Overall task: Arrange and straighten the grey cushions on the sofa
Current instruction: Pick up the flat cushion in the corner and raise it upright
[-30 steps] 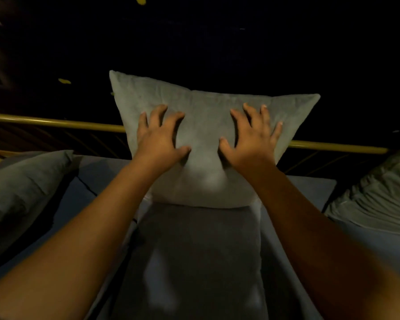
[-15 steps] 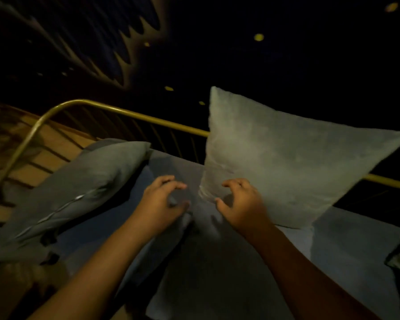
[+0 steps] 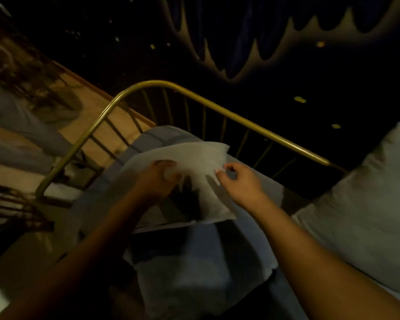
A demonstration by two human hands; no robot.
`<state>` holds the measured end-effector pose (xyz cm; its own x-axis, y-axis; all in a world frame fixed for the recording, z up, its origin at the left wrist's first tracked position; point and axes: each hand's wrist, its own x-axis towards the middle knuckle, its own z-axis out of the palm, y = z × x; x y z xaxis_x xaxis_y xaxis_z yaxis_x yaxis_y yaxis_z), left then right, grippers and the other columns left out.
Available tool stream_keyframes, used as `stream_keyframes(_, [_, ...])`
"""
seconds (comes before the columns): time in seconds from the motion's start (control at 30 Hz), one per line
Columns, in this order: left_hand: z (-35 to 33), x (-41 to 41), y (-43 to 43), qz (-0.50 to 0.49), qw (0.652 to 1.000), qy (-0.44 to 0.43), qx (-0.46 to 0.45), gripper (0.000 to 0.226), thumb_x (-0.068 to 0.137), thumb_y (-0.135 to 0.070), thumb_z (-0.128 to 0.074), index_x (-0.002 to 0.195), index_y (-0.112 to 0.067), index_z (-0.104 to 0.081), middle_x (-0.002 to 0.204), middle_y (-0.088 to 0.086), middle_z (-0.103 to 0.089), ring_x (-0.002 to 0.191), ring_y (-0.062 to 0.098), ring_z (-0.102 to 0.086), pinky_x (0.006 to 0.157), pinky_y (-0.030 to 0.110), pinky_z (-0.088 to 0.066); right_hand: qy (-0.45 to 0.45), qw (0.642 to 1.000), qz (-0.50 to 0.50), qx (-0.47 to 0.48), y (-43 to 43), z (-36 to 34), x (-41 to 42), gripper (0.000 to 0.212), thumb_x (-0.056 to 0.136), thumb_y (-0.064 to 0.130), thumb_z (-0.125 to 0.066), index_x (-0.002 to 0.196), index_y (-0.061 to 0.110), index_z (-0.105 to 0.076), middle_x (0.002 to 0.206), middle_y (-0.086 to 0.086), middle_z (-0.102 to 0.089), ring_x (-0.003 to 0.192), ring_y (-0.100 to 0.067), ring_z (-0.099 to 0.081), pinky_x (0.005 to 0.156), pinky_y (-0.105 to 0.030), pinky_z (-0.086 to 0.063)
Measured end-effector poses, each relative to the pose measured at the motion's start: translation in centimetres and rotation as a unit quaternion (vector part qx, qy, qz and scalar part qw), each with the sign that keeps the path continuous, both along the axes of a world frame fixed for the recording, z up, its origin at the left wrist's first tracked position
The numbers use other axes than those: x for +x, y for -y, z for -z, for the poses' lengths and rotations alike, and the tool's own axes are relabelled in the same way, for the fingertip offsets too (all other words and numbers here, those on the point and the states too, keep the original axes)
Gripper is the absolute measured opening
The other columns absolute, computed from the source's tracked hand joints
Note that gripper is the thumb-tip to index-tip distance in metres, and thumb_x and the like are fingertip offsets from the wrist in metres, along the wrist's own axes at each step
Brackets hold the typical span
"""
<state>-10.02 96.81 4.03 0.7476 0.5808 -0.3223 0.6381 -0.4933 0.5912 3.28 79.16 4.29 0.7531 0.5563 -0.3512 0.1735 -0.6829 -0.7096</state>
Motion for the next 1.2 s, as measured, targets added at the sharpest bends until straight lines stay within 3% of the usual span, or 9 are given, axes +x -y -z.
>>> stream_keyframes(0.17, [6.7,-1.6,-9.0,-0.017,0.995,-0.060,-0.077,0.045,0.090,-0.039,-0.052,0.121,-0.008,-0.057,0.130,0.018,-0.056,0.120,0.033,-0.051,0.102,0.043,-0.039,-0.018,0.990,-0.073,-0.118,-10.2,2.4,2.4,0.064,0.083,0.062,-0.051,0.135,0.025,-0.046,0.142,-0.011,-0.044,0.121,-0.032,-0.049,0.099,-0.040,-0.042])
stream_keyframes(0.33, [12.0,-4.0,-13.7,-0.146,0.973,-0.064,-0.167,0.070,0.080,-0.066,-0.046,0.136,-0.024,-0.045,0.145,0.009,-0.043,0.132,0.030,-0.041,0.110,0.049,-0.032,-0.070,0.964,-0.083,-0.244,-14.8,7.4,2.9,0.099,0.071,0.081,-0.043,0.147,0.020,-0.023,0.153,-0.014,-0.028,0.132,-0.039,-0.035,0.107,-0.048,-0.034])
stream_keyframes(0.47, [16.1,-5.3,-16.4,-0.231,0.944,-0.116,-0.206,0.081,0.075,-0.076,-0.043,0.141,-0.030,-0.036,0.149,0.013,-0.038,0.132,0.034,-0.040,0.110,0.045,-0.031,-0.079,0.949,-0.025,-0.305,-14.7,11.5,3.3,0.117,0.052,0.093,-0.040,0.148,0.036,-0.005,0.157,-0.013,-0.007,0.139,-0.042,-0.021,0.110,-0.054,-0.026])
stream_keyframes(0.57, [18.3,-6.2,-17.2,-0.314,0.907,-0.082,-0.268,0.087,0.076,-0.068,-0.053,0.144,-0.018,-0.031,0.147,0.012,-0.039,0.126,0.033,-0.045,0.098,0.037,-0.038,-0.114,0.953,0.044,-0.279,-13.9,13.3,3.8,0.127,0.038,0.097,-0.042,0.146,0.042,-0.001,0.158,-0.012,-0.003,0.141,-0.040,-0.015,0.110,-0.056,-0.025])
stream_keyframes(0.7, [18.9,-7.0,-17.2,-0.361,0.867,-0.037,-0.342,0.092,0.071,-0.062,-0.064,0.141,-0.010,-0.035,0.140,0.017,-0.047,0.116,0.037,-0.054,0.097,0.051,-0.045,-0.191,0.955,0.153,-0.169,-12.7,14.0,4.1,0.133,0.043,0.088,-0.058,0.148,0.035,0.003,0.158,-0.010,-0.015,0.138,-0.038,-0.025,0.108,-0.055,-0.031])
stream_keyframes(0.8, [17.8,-7.3,-16.7,-0.359,0.878,-0.045,-0.313,0.099,0.067,-0.067,-0.064,0.142,-0.012,-0.031,0.141,0.015,-0.046,0.116,0.036,-0.053,0.096,0.047,-0.046,-0.204,0.957,0.166,-0.123,-11.8,13.3,4.0,0.124,0.056,0.076,-0.066,0.149,0.031,0.003,0.154,-0.009,-0.026,0.132,-0.036,-0.037,0.105,-0.048,-0.036])
stream_keyframes(0.9, [15.7,-7.5,-16.2,-0.338,0.899,-0.021,-0.277,0.107,0.059,-0.074,-0.066,0.142,-0.016,-0.030,0.140,0.010,-0.046,0.114,0.031,-0.055,0.087,0.039,-0.047,-0.222,0.959,0.148,-0.094,-10.7,11.4,3.7,0.128,0.054,0.075,-0.069,0.148,0.033,0.006,0.154,-0.006,-0.027,0.131,-0.033,-0.039,0.106,-0.047,-0.036])
stream_keyframes(0.97, [14.0,-7.5,-15.8,-0.320,0.910,0.024,-0.265,0.109,0.052,-0.074,-0.069,0.139,-0.018,-0.037,0.136,0.007,-0.052,0.111,0.025,-0.058,0.090,0.040,-0.050,-0.219,0.963,0.138,-0.077,-9.7,9.7,3.3,0.129,0.054,0.074,-0.071,0.148,0.034,0.007,0.154,-0.005,-0.027,0.131,-0.031,-0.039,0.107,-0.048,-0.036])
stream_keyframes(1.2, [7.3,-6.8,-9.7,-0.257,0.923,0.125,-0.256,0.104,0.051,-0.069,-0.075,0.138,-0.030,-0.036,0.133,0.001,-0.054,0.110,0.022,-0.059,0.091,0.047,-0.052,-0.106,0.981,0.161,-0.024,-1.2,3.3,0.6,0.116,0.059,0.072,-0.069,0.148,0.038,-0.002,0.150,-0.008,-0.031,0.128,-0.032,-0.043,0.101,-0.044,-0.040])
